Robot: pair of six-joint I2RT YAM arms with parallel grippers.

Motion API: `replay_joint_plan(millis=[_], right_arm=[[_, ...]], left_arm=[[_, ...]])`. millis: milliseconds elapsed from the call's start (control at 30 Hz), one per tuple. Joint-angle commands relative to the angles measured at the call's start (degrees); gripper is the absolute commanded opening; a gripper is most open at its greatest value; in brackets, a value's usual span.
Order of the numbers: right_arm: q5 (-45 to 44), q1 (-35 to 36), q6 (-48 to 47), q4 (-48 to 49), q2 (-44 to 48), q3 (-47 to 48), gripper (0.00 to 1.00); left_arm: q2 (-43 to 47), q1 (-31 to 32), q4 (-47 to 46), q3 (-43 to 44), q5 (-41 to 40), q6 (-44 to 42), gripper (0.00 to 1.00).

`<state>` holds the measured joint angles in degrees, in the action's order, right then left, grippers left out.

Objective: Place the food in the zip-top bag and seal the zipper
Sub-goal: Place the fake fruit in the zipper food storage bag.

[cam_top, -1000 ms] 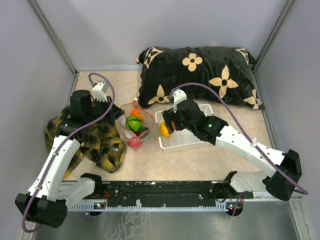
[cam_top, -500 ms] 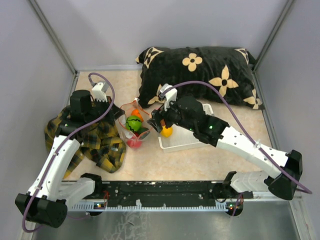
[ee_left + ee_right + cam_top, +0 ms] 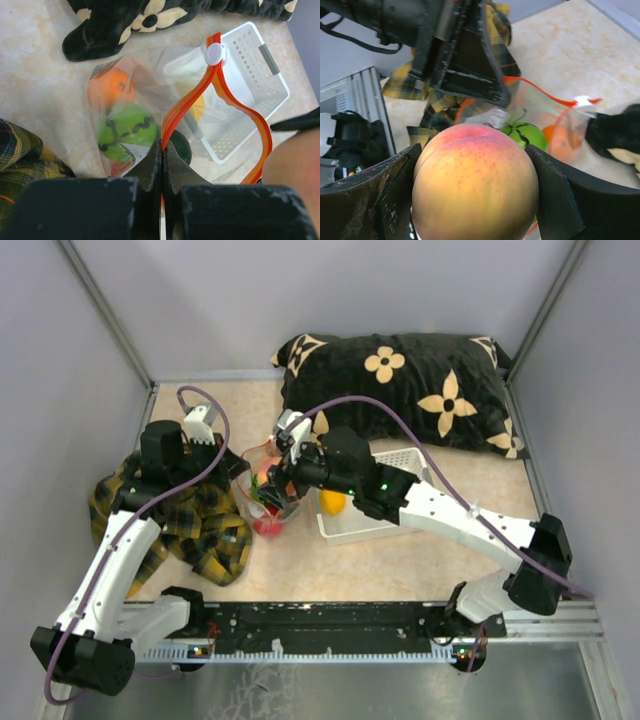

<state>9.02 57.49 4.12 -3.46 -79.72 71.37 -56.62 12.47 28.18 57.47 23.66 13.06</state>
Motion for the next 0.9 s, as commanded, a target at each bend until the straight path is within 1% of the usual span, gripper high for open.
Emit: replay_joint_plan(millis=[0, 133, 367, 533, 733, 867], right_arm=[[2.5, 1.6, -2.0, 5.3, -1.7, 4.7, 0.59], [0.8, 1.6, -3.5, 4.3, -4.4, 5.9, 0.60], [-4.6, 1.6, -9.4, 8.2, -8.3, 4.9, 0.63], [-6.6, 1.6, -12.4, 9.2, -10.3, 5.2, 0.67], [-12.8, 1.6, -14.4, 9.3, -11.7, 5.1, 0.78], [-13.2, 1.6, -14.8, 9.0, -11.8, 5.3, 0.83]], left_arm=[[0.1, -0.4, -2.1, -0.3, 1.3, -0.1, 0.00], [0.5, -0.4, -2.3, -0.5, 1.2, -0.1, 0.00], [0.9, -0.5, -2.3, -0.5, 1.7, -0.1, 0.00], [0.9, -0.5, -2.4, -0.5, 1.8, -0.1, 0.00], [1.1, -0.5, -2.4, -0.6, 1.8, -0.1, 0.00], [1.0, -0.6, -2.4, -0.6, 1.9, -0.1, 0.00]])
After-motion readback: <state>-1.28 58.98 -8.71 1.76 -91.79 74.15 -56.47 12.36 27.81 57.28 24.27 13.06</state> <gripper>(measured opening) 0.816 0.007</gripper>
